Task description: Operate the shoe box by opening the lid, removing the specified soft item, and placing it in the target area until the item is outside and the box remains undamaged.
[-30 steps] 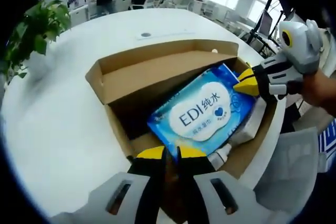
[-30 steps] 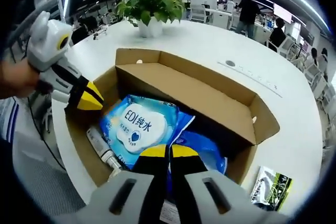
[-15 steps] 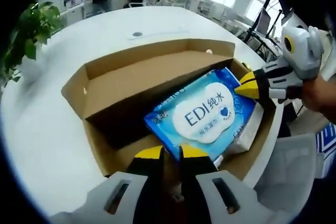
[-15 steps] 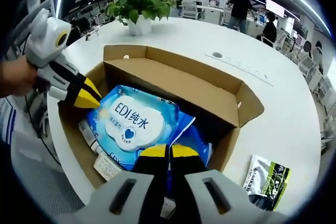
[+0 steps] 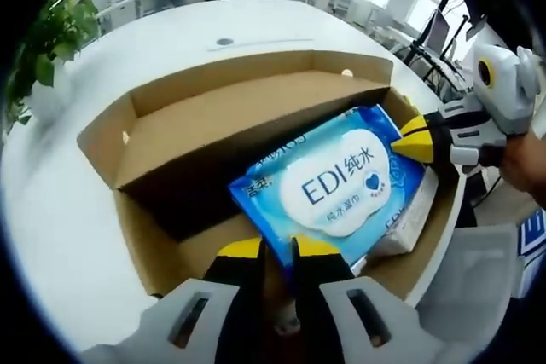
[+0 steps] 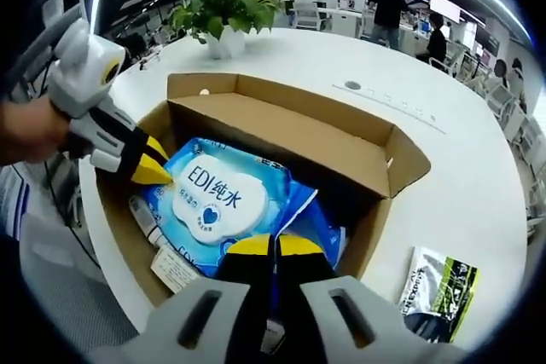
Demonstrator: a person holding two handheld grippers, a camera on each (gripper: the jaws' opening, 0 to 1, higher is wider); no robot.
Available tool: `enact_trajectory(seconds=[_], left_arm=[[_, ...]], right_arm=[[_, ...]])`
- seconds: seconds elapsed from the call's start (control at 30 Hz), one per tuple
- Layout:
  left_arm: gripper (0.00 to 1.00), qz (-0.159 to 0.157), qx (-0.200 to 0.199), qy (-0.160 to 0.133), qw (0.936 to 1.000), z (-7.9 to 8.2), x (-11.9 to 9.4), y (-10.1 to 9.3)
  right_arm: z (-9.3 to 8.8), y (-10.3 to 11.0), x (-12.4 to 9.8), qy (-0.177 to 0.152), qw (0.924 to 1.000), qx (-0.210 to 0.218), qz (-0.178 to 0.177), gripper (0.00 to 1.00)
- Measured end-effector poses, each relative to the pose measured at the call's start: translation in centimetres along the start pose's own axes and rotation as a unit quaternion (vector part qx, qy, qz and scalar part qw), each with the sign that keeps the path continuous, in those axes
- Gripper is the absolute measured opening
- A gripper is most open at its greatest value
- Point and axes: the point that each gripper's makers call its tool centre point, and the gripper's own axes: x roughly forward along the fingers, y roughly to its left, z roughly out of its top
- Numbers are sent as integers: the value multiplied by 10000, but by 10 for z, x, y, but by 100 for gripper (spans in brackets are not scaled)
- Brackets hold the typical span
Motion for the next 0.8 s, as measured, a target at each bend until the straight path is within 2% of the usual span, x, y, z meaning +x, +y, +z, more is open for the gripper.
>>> enact_trajectory(seconds=[0.2, 0.23, 0.47, 0.63, 0.8], left_arm=[[13, 73, -107, -73, 9999, 0, 2, 1], [12, -5, -133, -66, 9999, 0, 3, -2], [0, 16, -145, 0, 9999, -3, 6, -3], [0, 66, -142, -117, 9998, -1, 0, -4], [0, -28, -215, -180, 9996, 3, -13, -9]], right_arm=[[-4, 0, 1, -7, 10000, 37, -4, 0], [-5, 0, 1, -11, 10000, 44, -5, 0], [-5, 0, 0, -60, 9999, 92, -5, 0], [-6, 0, -2, -101, 9999, 126, 0, 0], [-3, 1, -7, -96, 9999, 118, 16, 0]])
